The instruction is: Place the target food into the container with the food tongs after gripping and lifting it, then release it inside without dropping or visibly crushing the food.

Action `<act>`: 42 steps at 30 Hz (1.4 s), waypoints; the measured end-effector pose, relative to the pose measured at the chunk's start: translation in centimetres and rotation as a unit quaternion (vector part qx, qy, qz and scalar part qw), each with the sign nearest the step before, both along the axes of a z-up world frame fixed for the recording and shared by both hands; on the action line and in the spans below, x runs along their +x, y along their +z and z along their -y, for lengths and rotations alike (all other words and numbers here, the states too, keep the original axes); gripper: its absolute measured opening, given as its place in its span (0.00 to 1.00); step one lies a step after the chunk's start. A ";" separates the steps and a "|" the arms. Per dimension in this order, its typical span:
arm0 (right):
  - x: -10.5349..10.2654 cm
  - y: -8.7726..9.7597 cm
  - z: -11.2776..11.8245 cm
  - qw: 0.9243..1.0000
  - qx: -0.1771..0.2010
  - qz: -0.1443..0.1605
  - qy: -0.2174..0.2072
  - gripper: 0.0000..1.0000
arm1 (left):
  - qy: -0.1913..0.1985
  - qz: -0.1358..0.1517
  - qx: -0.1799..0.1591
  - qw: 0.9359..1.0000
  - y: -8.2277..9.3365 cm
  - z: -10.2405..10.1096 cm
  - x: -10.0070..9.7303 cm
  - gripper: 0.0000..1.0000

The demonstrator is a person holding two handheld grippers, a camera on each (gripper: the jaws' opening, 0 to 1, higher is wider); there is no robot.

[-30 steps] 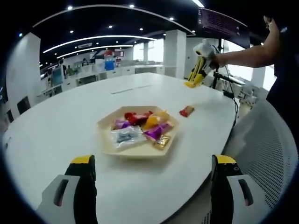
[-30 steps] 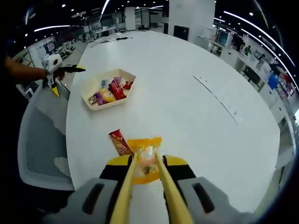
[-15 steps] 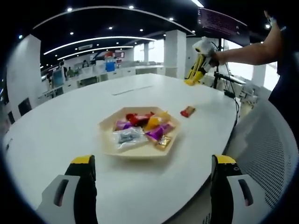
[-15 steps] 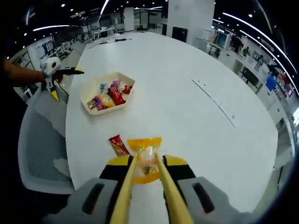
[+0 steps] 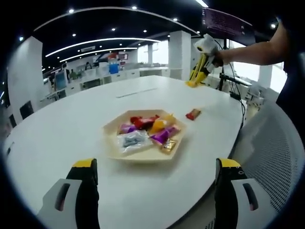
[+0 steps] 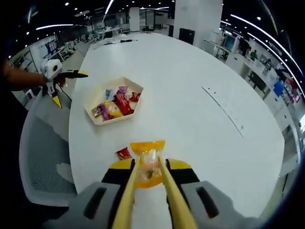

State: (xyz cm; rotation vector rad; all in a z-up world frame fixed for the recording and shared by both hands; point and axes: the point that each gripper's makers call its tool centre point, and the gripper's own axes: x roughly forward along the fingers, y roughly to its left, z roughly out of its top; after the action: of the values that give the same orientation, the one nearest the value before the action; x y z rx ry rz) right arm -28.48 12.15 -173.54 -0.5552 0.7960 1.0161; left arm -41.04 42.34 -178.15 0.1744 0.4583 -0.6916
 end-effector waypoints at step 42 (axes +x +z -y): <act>-0.8 2.0 -15.9 0.996 0.024 0.000 0.082 0.25 | 0.004 -0.008 0.006 1.000 -0.3 -0.2 -0.1 1.00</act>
State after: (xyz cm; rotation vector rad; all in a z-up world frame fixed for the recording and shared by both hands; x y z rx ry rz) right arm -29.31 28.08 -171.52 -0.5854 0.7328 1.1839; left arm -41.13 42.55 -178.45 0.1781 0.4783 -0.6834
